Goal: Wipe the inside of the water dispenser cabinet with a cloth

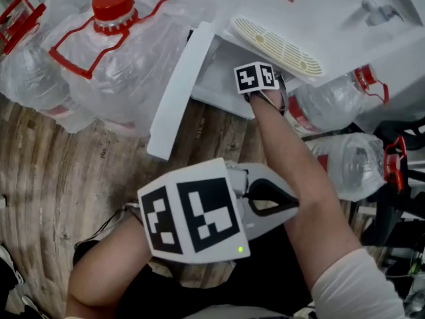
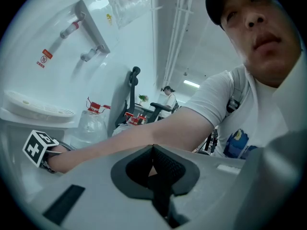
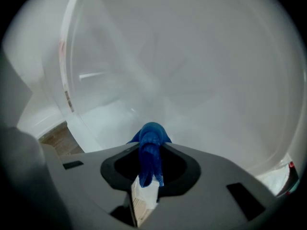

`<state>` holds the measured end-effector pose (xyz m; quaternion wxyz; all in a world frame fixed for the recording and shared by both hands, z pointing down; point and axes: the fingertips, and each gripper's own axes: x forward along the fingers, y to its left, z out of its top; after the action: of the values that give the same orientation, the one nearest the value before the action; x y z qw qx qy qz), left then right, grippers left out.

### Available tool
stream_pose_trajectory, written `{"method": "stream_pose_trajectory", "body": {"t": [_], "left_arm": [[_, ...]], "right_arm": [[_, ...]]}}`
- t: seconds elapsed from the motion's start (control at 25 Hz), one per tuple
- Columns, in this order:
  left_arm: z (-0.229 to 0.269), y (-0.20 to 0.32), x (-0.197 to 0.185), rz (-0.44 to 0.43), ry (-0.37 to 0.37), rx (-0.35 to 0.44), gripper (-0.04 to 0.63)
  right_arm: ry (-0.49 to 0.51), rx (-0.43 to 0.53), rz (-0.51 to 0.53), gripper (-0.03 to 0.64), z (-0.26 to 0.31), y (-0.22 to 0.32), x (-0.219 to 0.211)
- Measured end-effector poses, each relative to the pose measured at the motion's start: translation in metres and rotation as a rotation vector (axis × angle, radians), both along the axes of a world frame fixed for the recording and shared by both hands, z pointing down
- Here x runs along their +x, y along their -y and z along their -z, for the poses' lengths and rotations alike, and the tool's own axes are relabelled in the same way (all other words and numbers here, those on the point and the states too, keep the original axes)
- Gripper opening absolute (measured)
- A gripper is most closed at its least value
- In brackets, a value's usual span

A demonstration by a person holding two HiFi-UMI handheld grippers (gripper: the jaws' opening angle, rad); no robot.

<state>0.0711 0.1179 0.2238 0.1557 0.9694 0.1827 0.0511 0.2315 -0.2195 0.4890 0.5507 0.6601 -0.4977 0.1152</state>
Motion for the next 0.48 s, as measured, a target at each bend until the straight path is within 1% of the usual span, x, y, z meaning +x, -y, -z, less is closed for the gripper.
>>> {"method": "stream_pose_trajectory", "body": {"t": [0.08,0.2,0.32,0.48], "left_arm": [[0.003,0.000,-0.004,-0.013,-0.006,0.003,0.003],[0.007,0.003,-0.007,-0.013,-0.018,0.000,0.003],[0.008,0.004,-0.007,-0.016,-0.019,0.005,0.003],[0.009,0.004,-0.006,-0.017,-0.024,-0.004,0.003]], "right_arm": [[-0.013,-0.019,0.011,0.084,0.002,-0.008,0.002],[-0.057,-0.058,0.069,0.084,0.007,-0.013,0.002],[-0.081,-0.064,0.115,0.084,0.014,-0.012,0.000],[-0.171,-0.104,0.217,0.084,0.012,0.000,-0.008]]}}
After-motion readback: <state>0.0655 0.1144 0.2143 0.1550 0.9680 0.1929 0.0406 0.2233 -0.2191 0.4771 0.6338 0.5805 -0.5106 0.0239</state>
